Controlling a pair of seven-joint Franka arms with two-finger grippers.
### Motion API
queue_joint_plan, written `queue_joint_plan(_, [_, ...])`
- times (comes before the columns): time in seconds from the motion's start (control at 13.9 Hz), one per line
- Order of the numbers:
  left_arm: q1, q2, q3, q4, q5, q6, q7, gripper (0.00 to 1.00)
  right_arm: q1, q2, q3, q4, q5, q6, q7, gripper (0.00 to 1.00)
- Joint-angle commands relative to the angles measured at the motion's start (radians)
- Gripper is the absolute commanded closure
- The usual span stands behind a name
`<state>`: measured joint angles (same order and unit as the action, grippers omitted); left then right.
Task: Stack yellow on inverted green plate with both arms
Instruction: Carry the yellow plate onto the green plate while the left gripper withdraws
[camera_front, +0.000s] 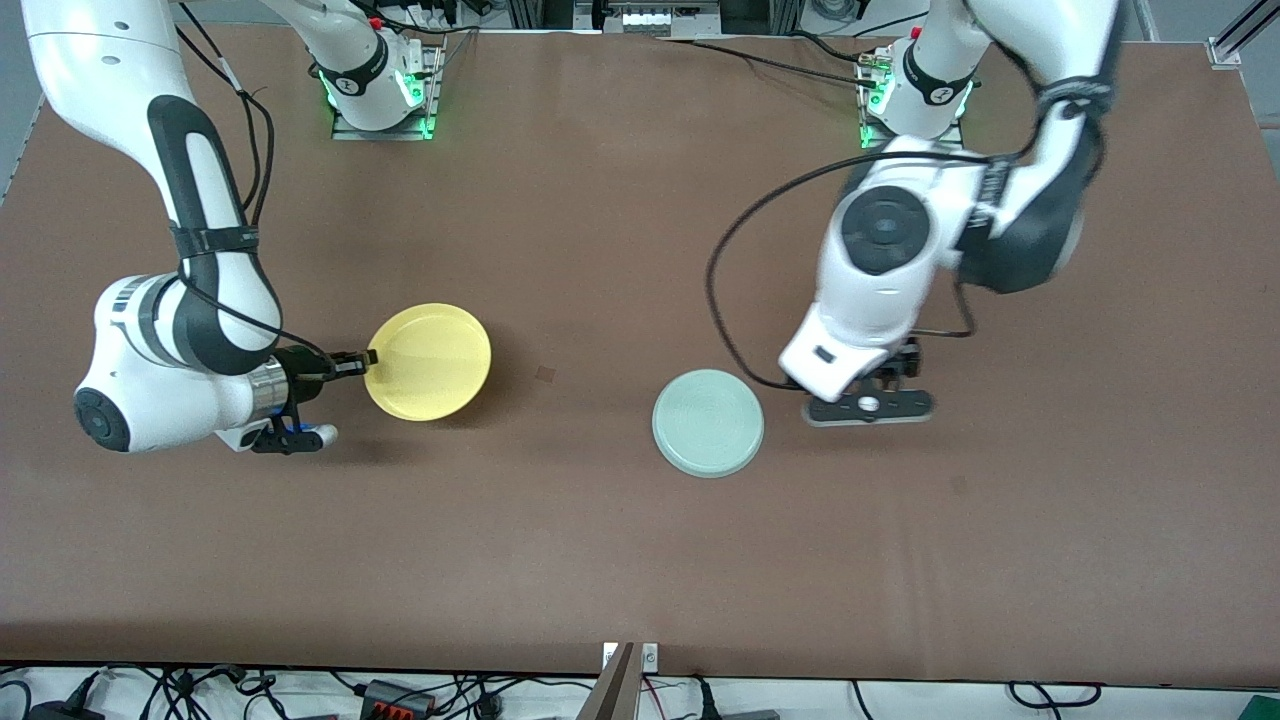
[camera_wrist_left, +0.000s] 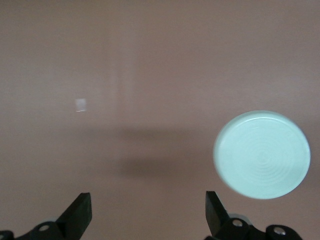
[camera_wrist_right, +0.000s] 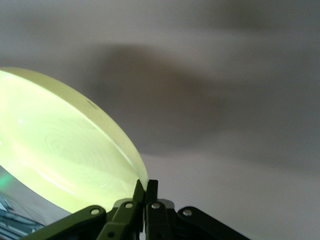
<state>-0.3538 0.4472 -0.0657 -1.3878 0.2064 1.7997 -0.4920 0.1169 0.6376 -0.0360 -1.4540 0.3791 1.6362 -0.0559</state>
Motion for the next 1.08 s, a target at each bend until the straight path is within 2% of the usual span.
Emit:
queue_joint_plan(0.0, [0.077, -0.096, -0.014, -0.025, -0.028, -0.107, 0.087, 0.0, 0.091, 0.01, -0.004, 0.02, 0.041, 0.056, 0.149, 1.0])
queue_joint_plan(0.22, [0.148, -0.165, -0.013, -0.023, -0.067, -0.213, 0.217, 0.0, 0.208, 0.01, -0.002, 0.021, 0.063, 0.138, 0.339, 1.0])
queue_joint_plan(0.36, [0.205, -0.203, -0.011, -0.028, -0.167, -0.272, 0.24, 0.0, 0.278, 0.034, -0.004, 0.024, 0.127, 0.206, 0.442, 1.0])
queue_joint_plan(0.57, [0.324, -0.278, -0.039, -0.081, -0.263, -0.33, 0.336, 0.0, 0.375, 0.111, -0.002, 0.09, 0.223, 0.367, 0.579, 1.0])
queue_joint_plan(0.72, [0.389, -0.378, -0.037, -0.186, -0.304, -0.313, 0.496, 0.0, 0.423, 0.164, -0.002, 0.142, 0.244, 0.413, 0.658, 1.0])
queue_joint_plan(0.86, [0.397, -0.468, -0.026, -0.31, -0.298, -0.242, 0.57, 0.0, 0.454, 0.211, -0.002, 0.184, 0.245, 0.445, 0.735, 1.0])
queue_joint_plan(1.01, [0.386, -0.507, -0.008, -0.342, -0.285, -0.171, 0.564, 0.0, 0.478, 0.249, -0.002, 0.219, 0.251, 0.471, 0.787, 1.0])
